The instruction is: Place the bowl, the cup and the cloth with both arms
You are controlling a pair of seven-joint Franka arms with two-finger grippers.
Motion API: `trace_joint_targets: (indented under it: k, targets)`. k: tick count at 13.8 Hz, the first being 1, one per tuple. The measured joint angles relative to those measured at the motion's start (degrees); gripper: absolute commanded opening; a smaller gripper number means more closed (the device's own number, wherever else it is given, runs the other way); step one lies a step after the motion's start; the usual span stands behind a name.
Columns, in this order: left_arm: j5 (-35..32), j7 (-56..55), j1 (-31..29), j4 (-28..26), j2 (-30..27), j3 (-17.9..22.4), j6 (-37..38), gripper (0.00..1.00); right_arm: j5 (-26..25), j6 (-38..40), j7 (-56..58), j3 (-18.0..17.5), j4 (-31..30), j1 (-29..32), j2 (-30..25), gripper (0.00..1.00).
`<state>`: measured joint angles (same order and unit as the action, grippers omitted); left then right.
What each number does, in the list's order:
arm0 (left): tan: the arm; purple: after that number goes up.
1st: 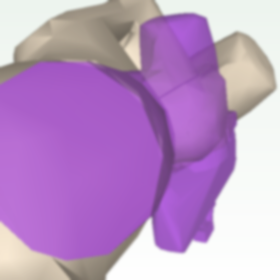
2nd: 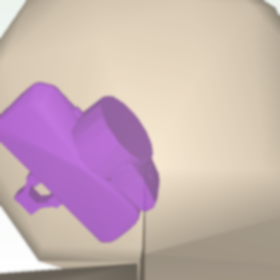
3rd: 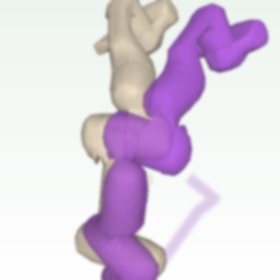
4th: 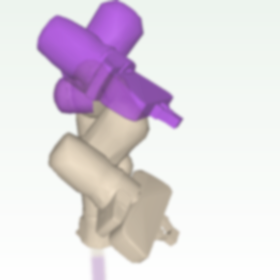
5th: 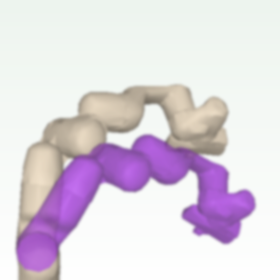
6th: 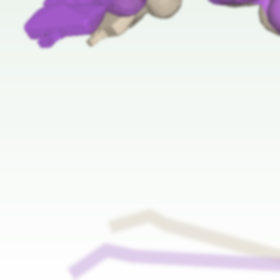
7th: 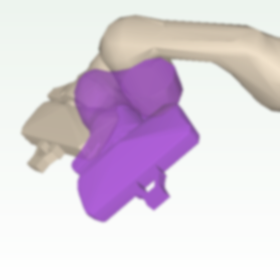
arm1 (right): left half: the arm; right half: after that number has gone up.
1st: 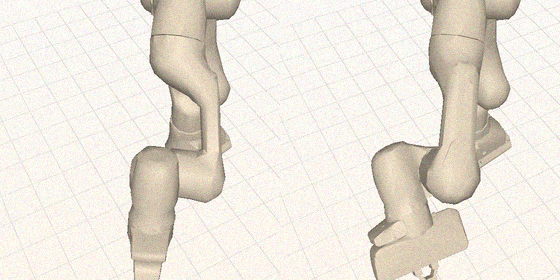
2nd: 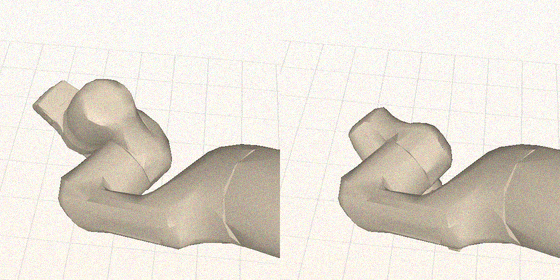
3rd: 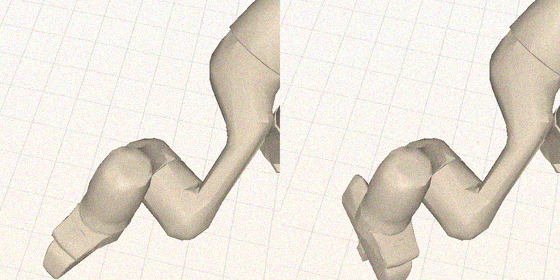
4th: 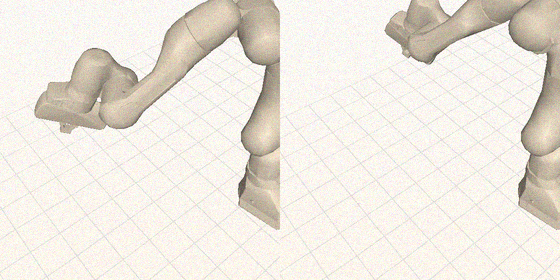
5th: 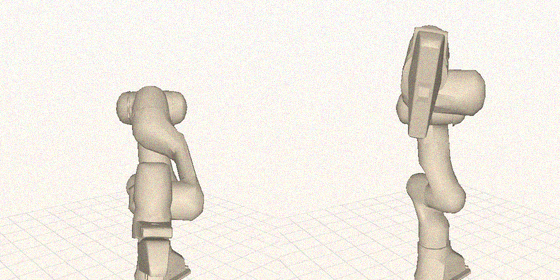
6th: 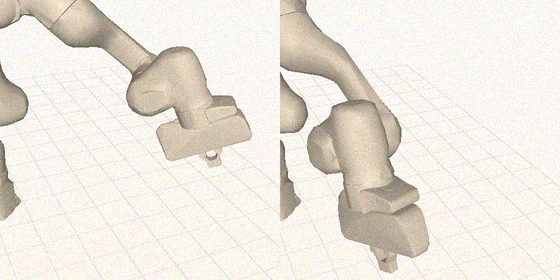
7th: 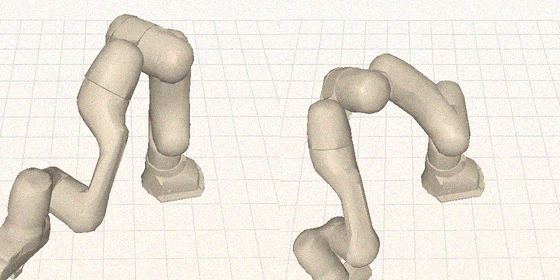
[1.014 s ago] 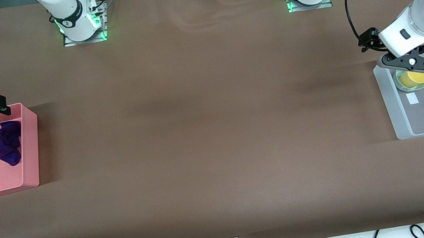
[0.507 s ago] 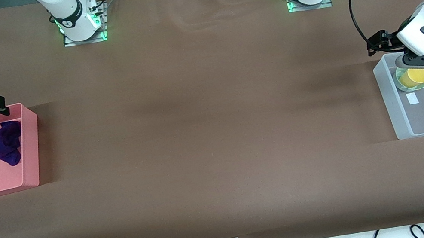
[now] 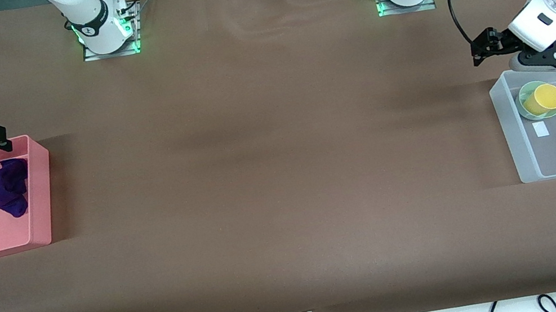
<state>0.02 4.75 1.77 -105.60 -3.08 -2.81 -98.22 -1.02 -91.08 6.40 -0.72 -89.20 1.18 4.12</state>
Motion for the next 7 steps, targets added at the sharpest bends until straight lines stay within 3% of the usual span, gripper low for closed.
trace_joint_targets:
  k: [7]
  targets:
    - [0.00, -0.44, 0.11, -0.36, -0.04, 0.35, -0.61, 1.00, 0.00, 0.00, 0.00, 0.00, 0.00, 0.01, 0.00, 1.00]
